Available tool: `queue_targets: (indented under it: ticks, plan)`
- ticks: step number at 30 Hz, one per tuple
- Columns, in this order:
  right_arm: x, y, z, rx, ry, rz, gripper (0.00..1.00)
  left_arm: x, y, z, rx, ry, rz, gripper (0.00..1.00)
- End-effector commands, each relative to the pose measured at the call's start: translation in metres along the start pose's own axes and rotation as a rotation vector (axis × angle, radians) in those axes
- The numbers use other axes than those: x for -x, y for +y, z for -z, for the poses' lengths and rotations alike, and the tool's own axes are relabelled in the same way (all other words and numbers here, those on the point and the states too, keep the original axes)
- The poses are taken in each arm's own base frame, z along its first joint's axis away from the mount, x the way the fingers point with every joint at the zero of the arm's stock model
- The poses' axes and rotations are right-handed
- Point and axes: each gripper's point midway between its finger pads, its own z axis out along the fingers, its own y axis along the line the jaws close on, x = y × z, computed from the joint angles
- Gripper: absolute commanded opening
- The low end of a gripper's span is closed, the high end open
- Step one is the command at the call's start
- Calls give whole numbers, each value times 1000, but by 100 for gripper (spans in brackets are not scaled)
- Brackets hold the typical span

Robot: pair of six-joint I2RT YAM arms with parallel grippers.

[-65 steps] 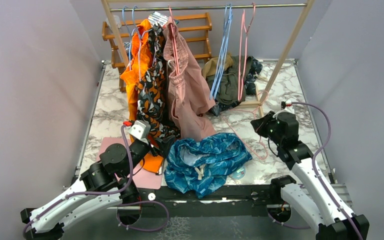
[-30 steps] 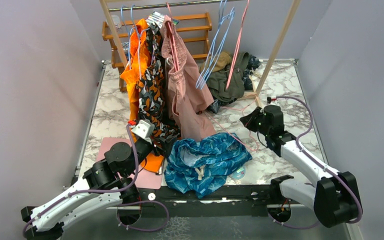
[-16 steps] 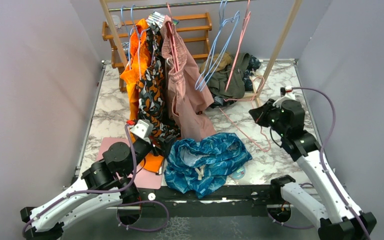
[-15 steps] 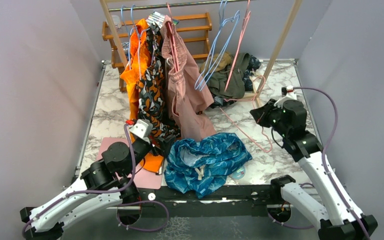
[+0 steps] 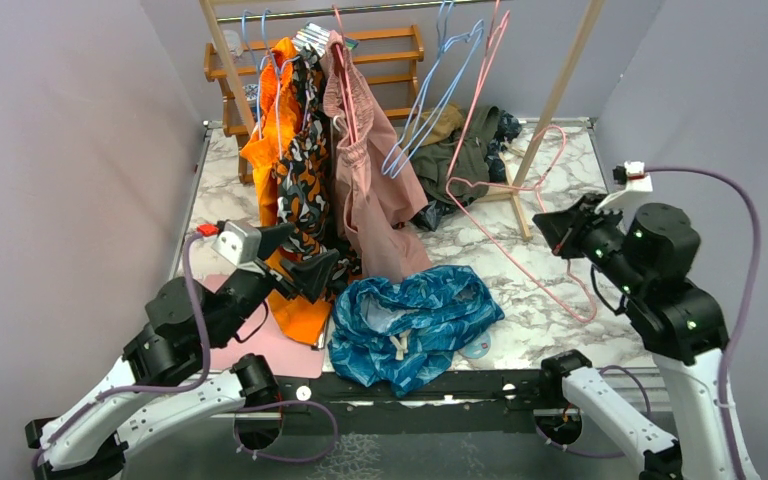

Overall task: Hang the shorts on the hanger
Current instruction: Move the hanger to the center of the board, then hang the shorts on the hanger.

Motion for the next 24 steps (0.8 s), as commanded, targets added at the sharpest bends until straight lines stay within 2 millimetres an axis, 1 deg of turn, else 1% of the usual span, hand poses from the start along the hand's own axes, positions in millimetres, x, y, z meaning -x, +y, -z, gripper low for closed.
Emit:
queue_targets:
  ticks: [1,4,6,8,10,13,16,19,22,24]
  plan:
    - [25,23,37,89,-36,143,1,39,-18,-1,-80,-52,2,99]
    - [39,39,54,152,-57,213,1,59,-28,-4,-121,-79,-11,99]
    - [44,47,65,190,-59,249,1,69,-33,-7,-140,-89,-24,99]
    - [45,51,74,212,-59,273,1,75,-36,-11,-150,-91,-35,99]
    - [45,53,82,229,-57,292,1,80,-40,-14,-161,-94,-43,99]
    - [38,54,89,250,-35,313,1,85,-44,-17,-174,-98,-46,99]
    - [29,61,97,319,-25,342,1,90,-49,-19,-198,-104,-54,99]
    - [23,81,111,468,-39,380,1,98,-56,-20,-230,-112,-65,99]
    - [16,106,129,656,-62,425,1,107,-65,-20,-272,-128,-79,99]
    - [13,120,136,768,-86,454,1,113,-73,-21,-311,-141,-89,99]
